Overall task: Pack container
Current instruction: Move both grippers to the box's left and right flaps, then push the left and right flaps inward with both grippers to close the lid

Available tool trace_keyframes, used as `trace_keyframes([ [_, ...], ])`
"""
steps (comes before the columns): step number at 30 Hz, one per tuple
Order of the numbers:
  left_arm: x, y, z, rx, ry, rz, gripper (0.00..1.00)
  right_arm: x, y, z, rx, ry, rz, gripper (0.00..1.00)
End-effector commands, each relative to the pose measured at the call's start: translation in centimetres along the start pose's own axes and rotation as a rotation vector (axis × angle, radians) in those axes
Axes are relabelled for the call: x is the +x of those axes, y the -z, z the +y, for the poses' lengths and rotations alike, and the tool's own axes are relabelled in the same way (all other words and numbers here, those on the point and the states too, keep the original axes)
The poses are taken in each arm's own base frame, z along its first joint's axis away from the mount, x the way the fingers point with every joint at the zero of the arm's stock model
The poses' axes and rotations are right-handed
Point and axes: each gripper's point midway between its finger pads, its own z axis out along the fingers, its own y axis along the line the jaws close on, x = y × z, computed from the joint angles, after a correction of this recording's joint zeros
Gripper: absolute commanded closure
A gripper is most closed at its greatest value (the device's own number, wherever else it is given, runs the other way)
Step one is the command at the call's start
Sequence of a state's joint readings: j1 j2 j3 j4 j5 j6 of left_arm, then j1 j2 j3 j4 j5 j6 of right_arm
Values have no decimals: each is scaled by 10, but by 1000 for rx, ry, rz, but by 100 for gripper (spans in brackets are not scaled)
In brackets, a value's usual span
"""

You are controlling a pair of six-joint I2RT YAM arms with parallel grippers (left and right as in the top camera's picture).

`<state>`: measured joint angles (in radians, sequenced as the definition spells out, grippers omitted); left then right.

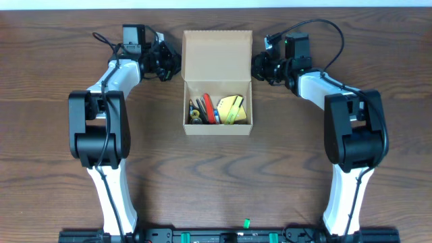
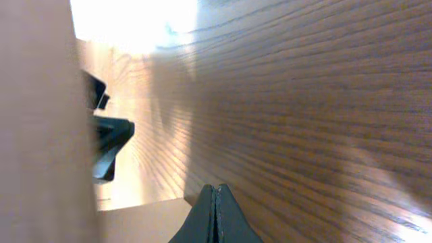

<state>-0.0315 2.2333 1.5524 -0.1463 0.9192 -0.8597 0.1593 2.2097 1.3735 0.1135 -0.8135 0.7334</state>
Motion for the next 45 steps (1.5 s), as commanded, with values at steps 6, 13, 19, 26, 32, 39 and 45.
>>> trace_keyframes([
  [6,5,11,-16,113,-56,85,94,-9,11,29,-50,110,-15,99],
  [13,13,17,-27,185,-112,146,94,-15,24,52,-67,174,-39,99],
  [19,17,23,-45,251,-166,182,95,-13,31,59,-56,205,-34,99],
  [26,20,31,-55,304,-223,212,94,-13,36,67,-61,226,-40,99],
  [32,22,38,-57,337,-244,235,94,-16,51,85,-46,294,-65,99],
  [39,22,38,-58,334,-248,230,95,-12,61,95,-35,321,-61,99],
  [45,17,45,-64,272,-259,154,95,-9,63,96,-31,315,-52,99],
])
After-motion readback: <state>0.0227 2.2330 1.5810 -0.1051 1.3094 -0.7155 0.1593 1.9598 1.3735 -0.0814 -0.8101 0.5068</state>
